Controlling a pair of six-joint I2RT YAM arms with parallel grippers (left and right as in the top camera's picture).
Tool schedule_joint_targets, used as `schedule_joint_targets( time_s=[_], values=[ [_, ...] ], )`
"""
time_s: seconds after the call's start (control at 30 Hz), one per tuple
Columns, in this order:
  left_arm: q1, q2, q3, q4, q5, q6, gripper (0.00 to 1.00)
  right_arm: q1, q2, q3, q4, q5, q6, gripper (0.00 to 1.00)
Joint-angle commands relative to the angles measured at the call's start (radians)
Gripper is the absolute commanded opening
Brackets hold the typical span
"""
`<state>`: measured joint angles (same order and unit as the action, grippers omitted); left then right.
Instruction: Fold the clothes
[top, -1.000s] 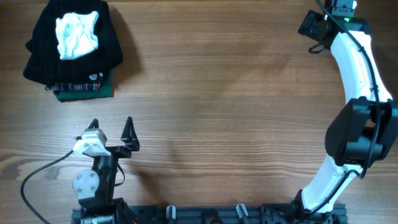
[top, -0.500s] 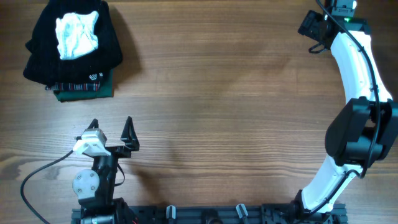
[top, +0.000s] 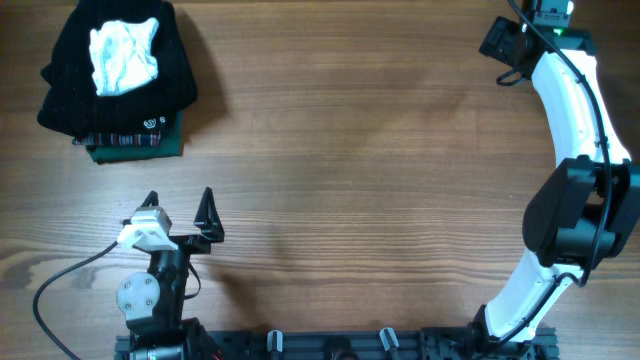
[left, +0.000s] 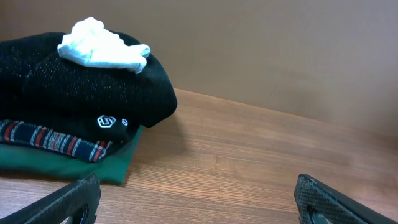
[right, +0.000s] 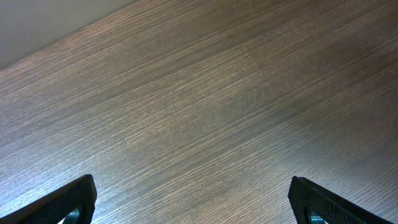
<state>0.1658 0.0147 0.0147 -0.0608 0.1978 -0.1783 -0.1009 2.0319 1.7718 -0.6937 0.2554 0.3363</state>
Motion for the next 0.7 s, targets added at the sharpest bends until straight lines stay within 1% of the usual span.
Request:
schedule_joint_targets(
  time_s=[0.0, 0.17, 0.37, 0.5, 0.6, 0.67],
  values=[
    [0.009, -0.012, -0.009, 0.000, -0.016, -0.010, 1.00, 0.004, -0.026, 0.003, 0.001, 0.014, 0.005, 1.00],
    [0.009, -0.012, -0.009, 0.000, -0.016, -0.010, 1.00, 0.041, -0.158, 0.003, -0.002, 0.014, 0.005, 1.00],
    [0.009, -0.012, -0.009, 0.000, -0.016, -0.010, 1.00, 0.119, -0.397, 0.003, -0.007, 0.014, 0.003, 1.00],
    [0.009, -0.012, -0.009, 0.000, -0.016, -0.010, 1.00, 0.137, -0.552, 0.000, -0.036, 0.007, 0.005, 1.00],
    [0.009, -0.012, -0.009, 0.000, -0.016, -0.010, 1.00, 0.137, -0.660, -0.041, -0.021, -0.024, 0.008, 1.00],
    [0.009, -0.012, -0.009, 0.000, -0.016, -0.010, 1.00, 0.137, -0.769, -0.135, 0.049, -0.024, 0.005, 1.00]
  ],
)
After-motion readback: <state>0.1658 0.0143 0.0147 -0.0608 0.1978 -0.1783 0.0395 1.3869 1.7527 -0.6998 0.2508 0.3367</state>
